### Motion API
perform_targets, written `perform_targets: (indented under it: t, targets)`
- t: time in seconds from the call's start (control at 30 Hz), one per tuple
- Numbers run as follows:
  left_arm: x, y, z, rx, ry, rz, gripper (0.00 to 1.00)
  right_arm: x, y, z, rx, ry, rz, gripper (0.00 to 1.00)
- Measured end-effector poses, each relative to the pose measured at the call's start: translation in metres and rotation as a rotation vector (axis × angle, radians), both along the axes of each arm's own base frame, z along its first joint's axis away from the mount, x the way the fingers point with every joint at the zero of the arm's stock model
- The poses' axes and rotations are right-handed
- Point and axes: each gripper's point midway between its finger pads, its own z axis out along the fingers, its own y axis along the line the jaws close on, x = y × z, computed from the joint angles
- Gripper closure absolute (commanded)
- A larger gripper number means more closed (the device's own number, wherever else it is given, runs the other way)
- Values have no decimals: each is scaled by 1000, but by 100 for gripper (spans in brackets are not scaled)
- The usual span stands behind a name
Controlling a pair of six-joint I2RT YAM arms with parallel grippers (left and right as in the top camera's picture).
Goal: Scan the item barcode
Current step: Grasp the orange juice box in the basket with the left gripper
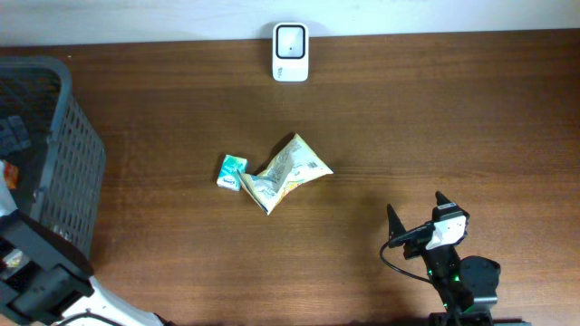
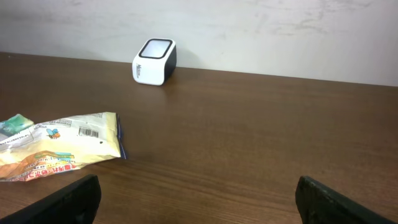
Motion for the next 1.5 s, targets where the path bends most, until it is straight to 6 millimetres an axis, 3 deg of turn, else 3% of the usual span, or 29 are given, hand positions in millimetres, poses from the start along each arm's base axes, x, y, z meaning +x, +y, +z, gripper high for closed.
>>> perform_targets:
  t: [0.23, 0.53, 0.57, 0.6, 0.67, 0.77, 0.9, 1.03, 1.1, 1.17, 1.27, 1.3, 1.33, 1.37, 1.4, 1.43, 1.5]
  targets:
    - [9, 4, -59, -29, 99, -79, 1, 0, 0, 0, 0, 0, 0, 1]
    - [7, 14, -73, -31, 106, -72, 3, 0, 0, 0, 0, 0, 0, 1]
    - [6, 14, -81, -42, 118, -71, 21, 0, 0, 0, 0, 0, 0, 1]
    - [5, 14, -92, -55, 135, -73, 27, 0, 0, 0, -1, 0, 0, 1]
    - [4, 14, -96, -57, 144, -78, 41, 0, 0, 0, 0, 0, 0, 1]
    - [5, 15, -96, -54, 145, -81, 75, 0, 0, 0, 0, 0, 0, 1]
    - [4, 14, -96, -57, 146, -81, 98, 0, 0, 0, -1, 0, 0, 1]
    - [4, 14, -92, -65, 128, -60, 100, 0, 0, 0, 0, 0, 0, 1]
    - [5, 13, -61, -40, 71, -40, 100, 0, 0, 0, 0, 0, 0, 1]
    - [8, 7, -4, 7, -33, -42, 100, 0, 0, 0, 0, 0, 0, 1]
    - [20, -37, 101, 64, -253, -155, 100, 0, 0, 0, 0, 0, 0, 1]
    - [24, -62, 136, 76, -329, -224, 100, 0, 0, 0, 0, 0, 0, 1]
    - [28, -104, 181, 74, -436, -330, 100, 0, 0, 0, 0, 0, 0, 1]
    - [30, -136, 207, 59, -502, -406, 100, 0, 0, 0, 0, 0, 0, 1]
    - [29, -183, 235, 16, -579, -519, 100, 0, 0, 0, 0, 0, 0, 1]
    - [26, -224, 248, -40, -614, -620, 100, 0, 0, 0, 0, 0, 0, 1]
    - [25, -276, 245, -148, -595, -732, 100, 0, 0, 0, 0, 0, 0, 1]
